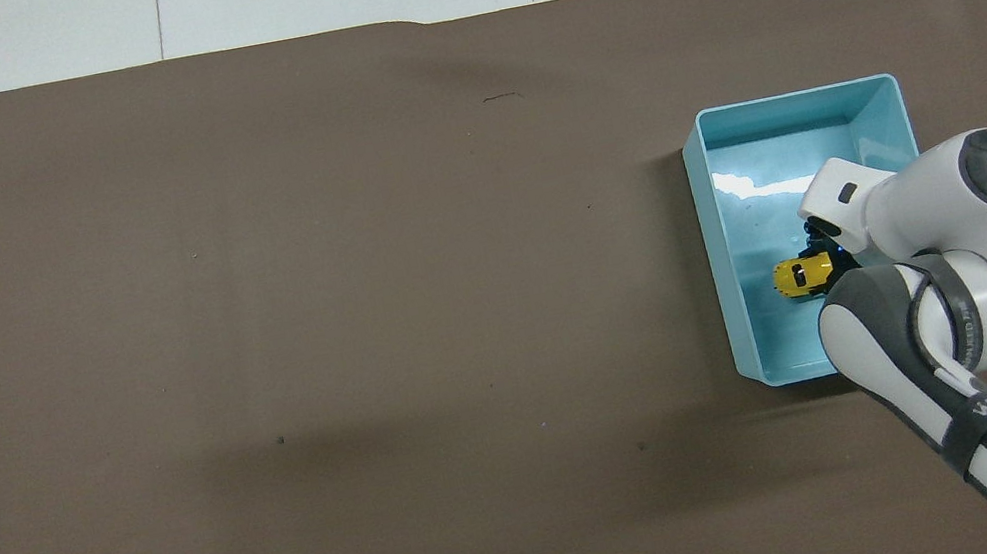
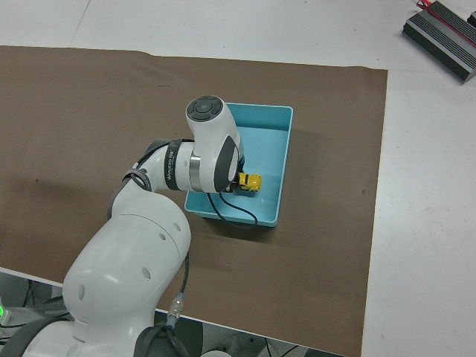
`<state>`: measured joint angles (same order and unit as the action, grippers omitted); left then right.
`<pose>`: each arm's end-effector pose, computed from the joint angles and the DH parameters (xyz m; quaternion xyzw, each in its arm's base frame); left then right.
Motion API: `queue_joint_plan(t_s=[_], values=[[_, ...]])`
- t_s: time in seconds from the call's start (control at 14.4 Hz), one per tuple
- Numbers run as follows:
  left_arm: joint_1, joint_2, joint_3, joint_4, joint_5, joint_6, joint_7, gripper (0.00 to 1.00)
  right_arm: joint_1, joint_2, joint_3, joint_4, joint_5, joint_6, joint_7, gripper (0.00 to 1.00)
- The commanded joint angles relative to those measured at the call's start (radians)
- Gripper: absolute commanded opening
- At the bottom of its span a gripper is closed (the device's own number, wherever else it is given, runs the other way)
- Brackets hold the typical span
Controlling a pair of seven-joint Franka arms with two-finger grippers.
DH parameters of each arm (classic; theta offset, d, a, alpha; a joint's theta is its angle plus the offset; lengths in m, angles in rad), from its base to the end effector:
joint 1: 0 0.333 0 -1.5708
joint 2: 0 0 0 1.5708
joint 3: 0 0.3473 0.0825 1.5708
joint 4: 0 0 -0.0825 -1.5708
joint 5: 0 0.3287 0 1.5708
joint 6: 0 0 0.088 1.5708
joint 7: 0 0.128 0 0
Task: Wind up and store yellow beetle car
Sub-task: 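Lift the car with the right gripper and carry it into the bin, then lower the car onto the bin floor and open the right gripper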
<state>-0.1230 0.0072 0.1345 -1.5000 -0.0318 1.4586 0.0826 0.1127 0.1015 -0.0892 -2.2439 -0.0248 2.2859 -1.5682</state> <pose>0.4895 0.0010 0.6509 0.9989 -0.0369 -0.0235 0.0165 0.4900 0.0111 0.3664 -0.6932 -0.7200 0.0307 0.0109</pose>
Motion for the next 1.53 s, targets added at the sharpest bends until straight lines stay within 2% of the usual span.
queue_joint_plan(t_s=[0.0, 0.07, 0.14, 0.21, 0.28, 0.49, 0.83, 1.11, 1.46], values=[[0.005, -0.019, -0.001, -0.019, 0.004, -0.004, 0.014, 1.00, -0.018, 0.033, 0.009, -0.014, -0.024, 0.050, -0.029, 0.00], [0.003, -0.019, 0.000, -0.019, 0.004, -0.004, 0.014, 1.00, -0.018, 0.035, 0.009, -0.017, -0.026, 0.053, -0.029, 0.00], [0.003, -0.019, -0.001, -0.019, 0.004, -0.004, 0.014, 1.00, -0.019, 0.037, 0.009, -0.016, -0.026, 0.050, -0.027, 0.18], [0.005, -0.019, -0.001, -0.019, 0.004, -0.004, 0.014, 1.00, -0.022, 0.038, 0.009, -0.011, -0.024, 0.050, -0.013, 0.72], [0.003, -0.019, 0.000, -0.019, 0.004, -0.004, 0.014, 1.00, -0.024, 0.040, 0.009, -0.006, -0.024, 0.038, -0.009, 1.00], [0.005, -0.019, -0.001, -0.019, 0.006, -0.004, 0.014, 1.00, -0.022, 0.035, 0.011, 0.032, -0.011, 0.008, -0.007, 1.00], [0.003, -0.019, -0.001, -0.019, 0.004, -0.004, 0.014, 1.00, -0.015, 0.006, 0.016, 0.202, -0.003, -0.176, 0.026, 1.00], [0.005, -0.019, -0.001, -0.019, 0.004, -0.004, 0.014, 1.00, -0.011, -0.009, 0.023, 0.317, 0.051, -0.276, 0.175, 1.00], [0.003, -0.019, -0.001, -0.019, 0.004, -0.004, 0.014, 1.00, -0.011, -0.043, 0.023, 0.443, 0.054, -0.416, 0.416, 1.00]])
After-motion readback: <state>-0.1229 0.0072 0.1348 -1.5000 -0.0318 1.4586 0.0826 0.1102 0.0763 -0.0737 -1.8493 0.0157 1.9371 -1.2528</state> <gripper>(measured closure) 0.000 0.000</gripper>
